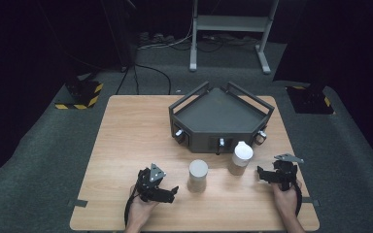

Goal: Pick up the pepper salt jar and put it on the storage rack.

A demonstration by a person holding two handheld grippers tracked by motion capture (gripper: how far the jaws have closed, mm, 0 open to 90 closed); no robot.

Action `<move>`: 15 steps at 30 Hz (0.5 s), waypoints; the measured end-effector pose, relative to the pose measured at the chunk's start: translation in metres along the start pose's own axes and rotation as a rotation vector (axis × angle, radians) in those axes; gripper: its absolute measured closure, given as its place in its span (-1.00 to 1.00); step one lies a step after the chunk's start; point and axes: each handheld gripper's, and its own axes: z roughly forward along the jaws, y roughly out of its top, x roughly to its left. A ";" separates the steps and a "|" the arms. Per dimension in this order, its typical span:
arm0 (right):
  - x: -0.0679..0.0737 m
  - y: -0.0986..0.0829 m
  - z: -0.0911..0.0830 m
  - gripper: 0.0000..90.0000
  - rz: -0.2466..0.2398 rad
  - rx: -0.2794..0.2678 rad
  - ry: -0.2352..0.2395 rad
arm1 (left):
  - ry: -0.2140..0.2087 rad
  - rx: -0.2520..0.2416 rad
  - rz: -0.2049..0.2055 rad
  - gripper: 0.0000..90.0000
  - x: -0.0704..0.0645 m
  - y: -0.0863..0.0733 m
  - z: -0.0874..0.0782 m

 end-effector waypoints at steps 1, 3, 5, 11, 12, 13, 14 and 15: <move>0.000 0.000 0.000 -0.89 0.000 0.000 0.000 | 0.000 0.000 0.000 -0.96 0.000 0.000 0.000; 0.000 0.000 0.000 -0.89 0.000 0.000 0.000 | -0.023 -0.006 0.004 -0.96 -0.001 0.001 0.002; 0.000 0.000 0.000 -0.89 0.000 0.000 0.000 | -0.066 -0.011 0.023 -0.96 -0.003 0.004 0.008; 0.000 0.000 0.000 -0.89 0.000 0.000 0.000 | -0.104 -0.033 0.017 -0.96 -0.001 0.006 0.012; 0.000 0.000 0.000 -0.89 0.000 0.000 0.000 | -0.112 -0.038 0.017 -0.96 -0.001 0.006 0.013; 0.000 0.000 0.000 -0.89 0.000 0.000 0.000 | -0.119 -0.042 0.017 -0.96 -0.001 0.007 0.013; 0.000 0.000 0.000 -0.89 0.000 0.000 0.000 | -0.123 -0.044 0.019 -0.96 -0.001 0.007 0.014; 0.000 0.000 0.000 -0.89 0.000 0.000 0.000 | -0.132 -0.045 0.024 -0.96 -0.003 0.009 0.016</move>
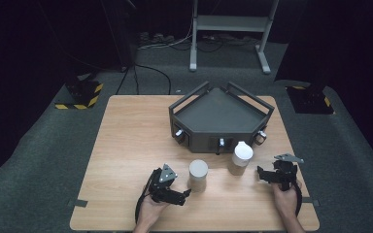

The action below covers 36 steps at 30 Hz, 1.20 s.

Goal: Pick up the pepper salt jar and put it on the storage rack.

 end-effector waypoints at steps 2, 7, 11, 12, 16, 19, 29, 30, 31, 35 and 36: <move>0.000 0.000 0.000 -0.89 0.000 0.000 0.000 | -0.007 -0.002 0.009 -0.96 -0.002 0.002 0.003; 0.000 0.000 0.000 -0.89 0.000 0.000 0.000 | -0.016 -0.002 0.031 -0.96 -0.006 0.009 0.007; 0.000 0.000 0.000 -0.89 0.000 0.000 0.000 | -0.023 -0.005 0.046 -0.95 -0.008 0.013 0.011; 0.000 0.000 0.000 -0.89 0.000 0.000 0.000 | -0.029 -0.007 0.051 -0.94 -0.009 0.015 0.013; 0.000 0.000 0.000 -0.89 0.000 0.000 0.000 | -0.035 -0.017 0.049 -0.93 -0.011 0.016 0.016; 0.000 0.000 0.000 -0.89 0.000 0.000 0.000 | -0.041 -0.032 0.048 -0.91 -0.012 0.019 0.019; 0.000 0.000 0.000 -0.89 0.000 0.000 0.000 | -0.020 -0.069 0.052 -0.78 -0.020 0.022 0.024; 0.000 0.000 0.000 -0.89 0.000 0.000 0.000 | -0.020 -0.069 0.052 -0.77 -0.020 0.022 0.024; 0.000 0.000 0.000 -0.89 0.000 0.000 0.000 | -0.022 -0.071 0.050 -0.76 -0.020 0.023 0.026; 0.000 0.000 0.000 -0.89 0.000 0.000 0.000 | -0.022 -0.081 0.048 -0.71 -0.022 0.024 0.030; 0.000 0.000 0.000 -0.89 0.000 0.000 0.000 | -0.022 -0.087 0.043 -0.69 -0.022 0.024 0.032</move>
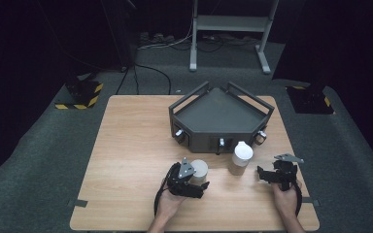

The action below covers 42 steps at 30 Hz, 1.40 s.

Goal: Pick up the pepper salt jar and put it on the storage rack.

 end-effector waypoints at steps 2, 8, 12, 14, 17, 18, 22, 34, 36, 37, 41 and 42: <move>0.000 0.000 0.000 -0.89 0.000 0.000 0.000 | 0.003 -0.004 -0.003 -0.67 -0.001 0.000 0.002; 0.000 0.000 0.000 -0.89 0.000 0.000 0.000 | 0.013 -0.015 0.001 -0.55 -0.003 0.000 0.004; 0.000 0.000 0.000 -0.89 0.000 0.000 0.000 | 0.023 -0.015 0.008 -0.48 -0.006 0.001 0.006; 0.000 0.000 0.000 -0.89 0.000 0.000 0.000 | 0.027 -0.013 0.012 -0.43 -0.008 0.001 0.007; 0.000 0.000 0.000 -0.89 0.000 0.000 0.000 | 0.028 -0.013 0.012 -0.36 -0.008 0.001 0.007; 0.000 0.000 0.000 -0.89 0.000 0.000 0.000 | 0.034 -0.013 0.016 -0.34 -0.009 0.001 0.007; 0.000 0.000 0.000 -0.89 0.000 0.000 0.000 | 0.042 -0.019 0.018 -0.29 -0.011 0.000 0.007; 0.000 0.000 0.000 -0.89 0.000 0.000 0.000 | 0.061 -0.020 0.018 -0.27 -0.016 0.001 0.007; 0.000 0.000 0.000 -0.89 0.000 0.000 0.000 | 0.066 -0.021 0.010 -0.27 -0.017 0.001 0.007; 0.000 0.000 0.000 -0.89 0.000 0.000 0.000 | 0.067 -0.022 0.005 -0.27 -0.017 0.001 0.007; 0.000 0.000 0.000 -0.89 0.000 0.000 0.000 | 0.063 -0.019 0.002 -0.27 -0.015 0.003 0.005; 0.000 0.000 0.000 -0.89 0.000 0.000 0.000 | 0.062 -0.018 0.000 -0.27 -0.015 0.004 0.005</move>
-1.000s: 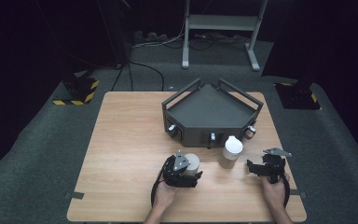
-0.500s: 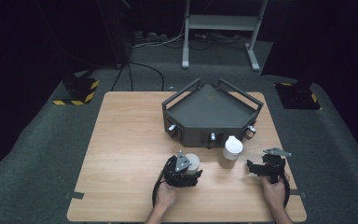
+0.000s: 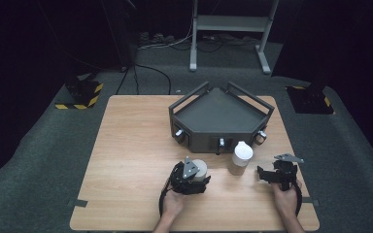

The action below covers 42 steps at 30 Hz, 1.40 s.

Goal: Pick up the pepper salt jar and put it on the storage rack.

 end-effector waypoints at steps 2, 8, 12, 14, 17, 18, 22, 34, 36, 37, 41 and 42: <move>0.000 0.000 0.000 -0.89 0.000 0.000 0.000 | -0.007 0.008 0.001 -0.27 0.003 0.005 -0.001; 0.000 0.000 0.000 -0.89 0.000 0.000 0.000 | -0.011 0.012 0.012 -0.27 0.005 0.017 -0.005; 0.000 0.000 0.000 -0.89 0.000 0.000 0.000 | -0.020 0.003 0.008 -0.27 0.008 0.024 -0.009; 0.000 0.000 0.000 -0.89 0.000 0.000 0.000 | -0.021 0.004 0.012 -0.27 0.009 0.032 -0.011; 0.000 0.000 0.000 -0.89 0.000 0.000 0.000 | -0.027 0.002 0.009 -0.27 0.012 0.039 -0.013; 0.000 0.000 0.000 -0.89 0.000 0.000 0.000 | -0.030 0.003 0.007 -0.27 0.014 0.041 -0.014; 0.000 0.000 0.000 -0.89 0.000 0.000 0.000 | -0.033 0.003 0.003 -0.27 0.019 0.052 -0.016; 0.000 0.000 0.000 -0.89 0.000 0.000 0.000 | -0.070 0.003 -0.020 -0.27 0.035 0.088 -0.025; 0.000 0.000 0.000 -0.90 0.000 0.000 0.000 | -0.073 0.007 -0.022 -0.27 0.036 0.093 -0.026; 0.000 0.000 0.000 -0.90 0.000 0.000 0.001 | -0.072 0.009 -0.021 -0.27 0.036 0.097 -0.026; 0.000 0.000 0.000 -0.90 0.000 0.000 0.001 | -0.081 0.015 -0.015 -0.27 0.039 0.113 -0.027; 0.000 0.000 0.000 -0.90 0.000 0.000 0.001 | -0.083 0.016 -0.016 -0.27 0.040 0.117 -0.028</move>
